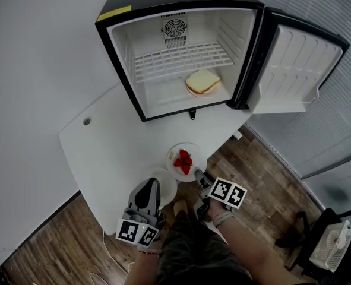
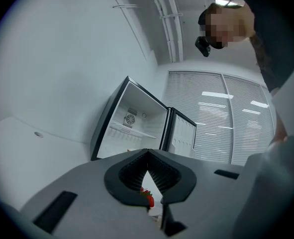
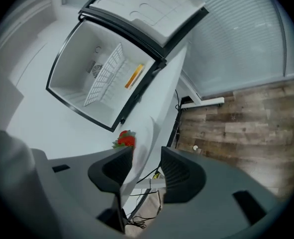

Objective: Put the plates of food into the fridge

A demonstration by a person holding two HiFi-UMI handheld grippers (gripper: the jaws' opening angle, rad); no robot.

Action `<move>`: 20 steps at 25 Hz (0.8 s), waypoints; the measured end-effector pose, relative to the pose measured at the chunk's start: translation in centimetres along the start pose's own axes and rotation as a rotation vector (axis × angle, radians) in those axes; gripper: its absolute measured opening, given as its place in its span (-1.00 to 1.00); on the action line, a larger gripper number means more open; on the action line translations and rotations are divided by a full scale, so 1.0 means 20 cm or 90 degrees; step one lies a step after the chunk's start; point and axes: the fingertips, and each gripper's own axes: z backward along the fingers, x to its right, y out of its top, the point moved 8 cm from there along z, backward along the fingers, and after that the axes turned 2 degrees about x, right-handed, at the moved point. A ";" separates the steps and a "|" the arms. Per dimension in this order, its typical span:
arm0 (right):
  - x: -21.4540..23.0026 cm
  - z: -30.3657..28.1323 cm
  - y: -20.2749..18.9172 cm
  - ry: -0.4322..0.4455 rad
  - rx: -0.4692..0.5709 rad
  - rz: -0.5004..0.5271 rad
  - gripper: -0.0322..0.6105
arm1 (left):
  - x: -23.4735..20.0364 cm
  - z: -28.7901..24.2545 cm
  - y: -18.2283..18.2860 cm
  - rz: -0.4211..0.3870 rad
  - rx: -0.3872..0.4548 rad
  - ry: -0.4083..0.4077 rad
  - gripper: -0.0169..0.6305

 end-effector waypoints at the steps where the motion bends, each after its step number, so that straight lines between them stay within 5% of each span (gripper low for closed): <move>1: 0.01 -0.02 -0.01 -0.001 -0.002 -0.018 -0.41 | 0.00 0.00 0.00 0.001 0.000 0.000 -0.92; 10: 0.03 -0.11 -0.02 0.013 -0.030 -0.066 -0.43 | -0.05 0.02 -0.02 0.009 -0.003 0.013 -0.92; 14: 0.00 -0.11 -0.01 0.033 -0.025 -0.068 -0.70 | -0.07 0.02 -0.01 0.010 -0.004 0.014 -0.92; 20: 0.01 -0.07 0.03 0.045 -0.010 -0.105 -0.81 | -0.08 -0.01 0.00 0.013 -0.001 0.013 -0.92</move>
